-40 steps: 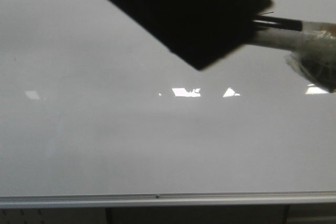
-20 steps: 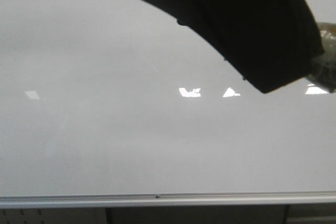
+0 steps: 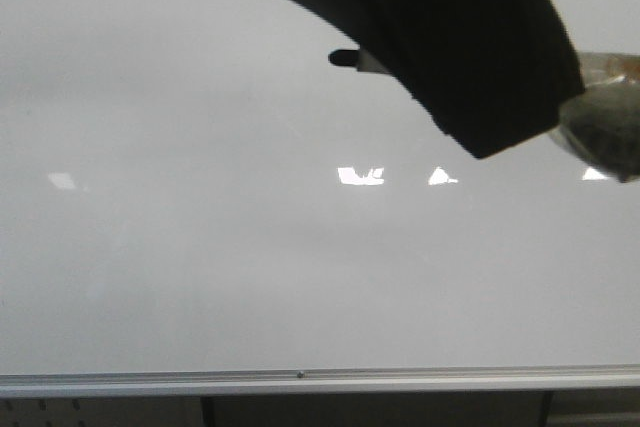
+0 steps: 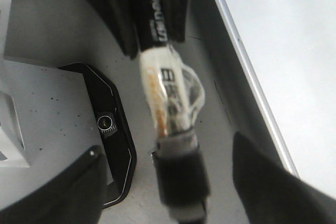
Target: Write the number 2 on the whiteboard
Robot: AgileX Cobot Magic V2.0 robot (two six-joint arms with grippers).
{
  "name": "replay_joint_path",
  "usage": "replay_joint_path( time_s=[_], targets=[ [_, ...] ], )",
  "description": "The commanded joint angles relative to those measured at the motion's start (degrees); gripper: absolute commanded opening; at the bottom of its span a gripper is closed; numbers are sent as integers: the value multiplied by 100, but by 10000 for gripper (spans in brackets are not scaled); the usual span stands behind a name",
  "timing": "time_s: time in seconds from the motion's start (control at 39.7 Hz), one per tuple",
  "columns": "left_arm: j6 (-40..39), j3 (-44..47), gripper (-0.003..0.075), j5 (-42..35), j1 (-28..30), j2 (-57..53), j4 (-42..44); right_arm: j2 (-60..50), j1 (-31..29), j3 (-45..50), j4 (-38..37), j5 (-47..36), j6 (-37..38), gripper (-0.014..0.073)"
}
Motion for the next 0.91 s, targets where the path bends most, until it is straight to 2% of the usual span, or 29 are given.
replay_joint_path(
  time_s=[0.0, 0.2, 0.3, 0.38, 0.63, 0.88],
  targets=[
    [-488, -205, -1, -83, -18, -295, 411, -256, -166, -158, -322, -48, 325, 592],
    [-2033, -205, -1, 216, -8, -724, 2208, -709, -640, -158, -1404, -24, 1480, 592],
    [-2858, -205, -1, 300, 163, -974, 3090, -840, -826, -158, -1655, -24, 1744, 592],
    [-3236, -205, -1, 300, 453, -1142, 3410, -848, -889, -158, -1676, -12, 1759, 592],
    [-4027, -122, -1, 91, 2531, -1612, 3424, -848, -888, -158, -1671, -5, 1777, 592],
    [-4037, 873, -1, -1431, 4539, -1908, 2544, -848, -888, -158, -1671, -5, 1832, 592]
  ],
)
